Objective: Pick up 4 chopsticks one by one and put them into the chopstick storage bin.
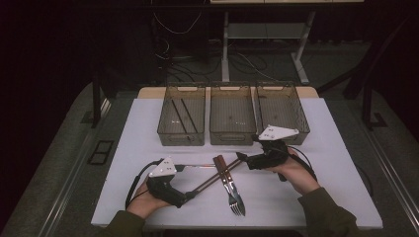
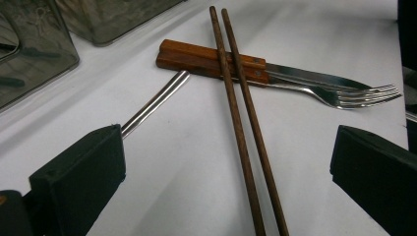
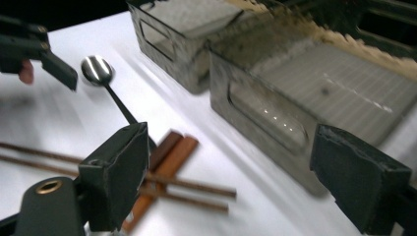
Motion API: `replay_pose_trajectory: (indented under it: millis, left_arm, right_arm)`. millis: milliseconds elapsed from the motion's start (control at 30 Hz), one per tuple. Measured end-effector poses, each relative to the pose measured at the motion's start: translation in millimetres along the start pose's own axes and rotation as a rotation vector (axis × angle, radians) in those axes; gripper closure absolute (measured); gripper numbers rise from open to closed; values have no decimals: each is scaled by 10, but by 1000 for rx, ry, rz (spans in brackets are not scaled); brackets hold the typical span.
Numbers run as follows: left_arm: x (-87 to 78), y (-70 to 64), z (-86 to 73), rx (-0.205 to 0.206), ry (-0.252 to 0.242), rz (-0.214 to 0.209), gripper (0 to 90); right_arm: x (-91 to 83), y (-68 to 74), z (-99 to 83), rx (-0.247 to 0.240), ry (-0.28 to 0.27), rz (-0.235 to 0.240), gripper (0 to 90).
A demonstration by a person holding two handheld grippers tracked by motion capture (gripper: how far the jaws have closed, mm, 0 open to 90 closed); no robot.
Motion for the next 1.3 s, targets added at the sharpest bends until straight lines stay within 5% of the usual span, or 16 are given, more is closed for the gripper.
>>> replay_pose_trajectory:
  millis: [767, 1167, 1300]
  left_arm:
    - [-22, 2, 13, 7, 4, 33, 68]
    - [-22, 10, 93, 12, 7, 71, 265]
    - [37, -7, 153, 12, 6, 53, 350]
  right_arm:
    - [-683, -159, -846, 91, -12, -66, 154]
    - [-888, -88, -1126, 80, 25, -71, 154]
    - [-912, -83, -1136, 82, 21, -70, 154]
Point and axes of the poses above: each handheld gripper's, and its own axes: x roughly forward along the jaws, z roughly out of its top, y roughly to its left, the point moved 1 cm from there along x, roughly forward along the jaws, and after that the axes turned 2 degrees about z, right-handed, at the moved point
